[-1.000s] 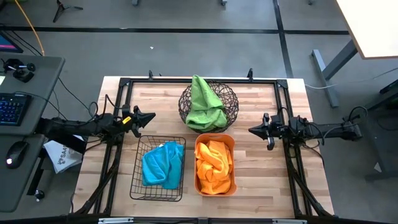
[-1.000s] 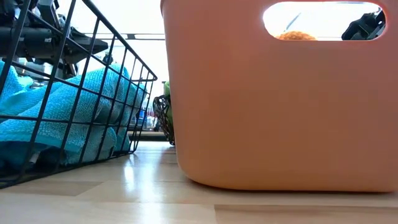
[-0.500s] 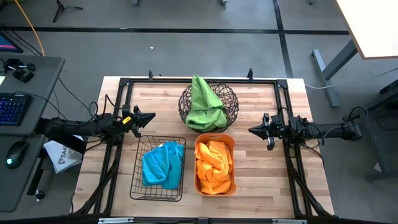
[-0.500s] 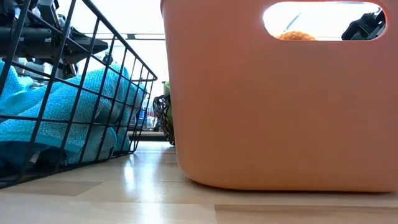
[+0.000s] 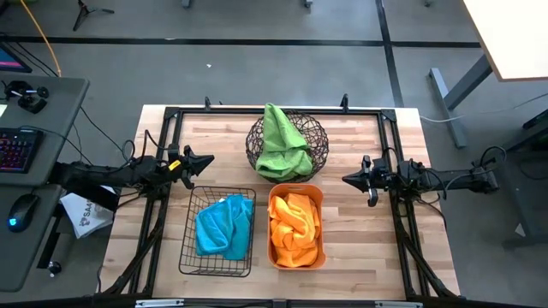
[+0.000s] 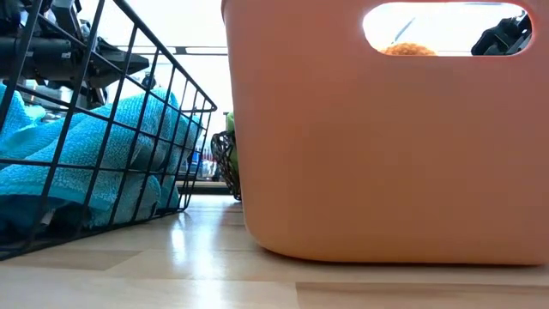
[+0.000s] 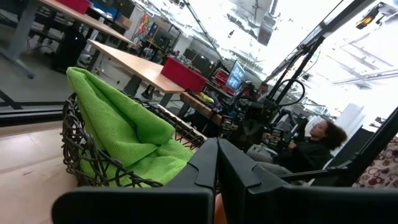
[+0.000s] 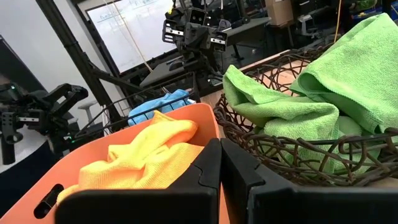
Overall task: Sort microfiber towel by color & place in baskets
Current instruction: Return to Home Position
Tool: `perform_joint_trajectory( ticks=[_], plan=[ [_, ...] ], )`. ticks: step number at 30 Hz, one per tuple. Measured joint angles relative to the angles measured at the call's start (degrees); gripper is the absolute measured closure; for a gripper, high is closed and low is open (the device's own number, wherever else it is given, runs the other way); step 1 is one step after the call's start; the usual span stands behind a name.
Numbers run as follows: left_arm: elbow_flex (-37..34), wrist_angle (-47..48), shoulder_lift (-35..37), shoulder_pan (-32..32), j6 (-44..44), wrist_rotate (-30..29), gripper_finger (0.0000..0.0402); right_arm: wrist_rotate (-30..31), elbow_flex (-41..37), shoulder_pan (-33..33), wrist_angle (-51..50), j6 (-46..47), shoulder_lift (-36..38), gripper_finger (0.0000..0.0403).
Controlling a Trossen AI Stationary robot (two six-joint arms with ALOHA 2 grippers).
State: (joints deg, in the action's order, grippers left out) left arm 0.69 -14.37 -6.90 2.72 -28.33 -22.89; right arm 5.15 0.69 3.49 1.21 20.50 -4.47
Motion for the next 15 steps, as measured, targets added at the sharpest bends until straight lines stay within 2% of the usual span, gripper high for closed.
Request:
perform_joint_trajectory(
  ticks=[15],
  plan=[
    [0.0,0.0,0.0,0.0,0.0,0.0,0.0401,0.0,0.0,0.0,0.0,0.0,0.0,0.0402]
  ],
)
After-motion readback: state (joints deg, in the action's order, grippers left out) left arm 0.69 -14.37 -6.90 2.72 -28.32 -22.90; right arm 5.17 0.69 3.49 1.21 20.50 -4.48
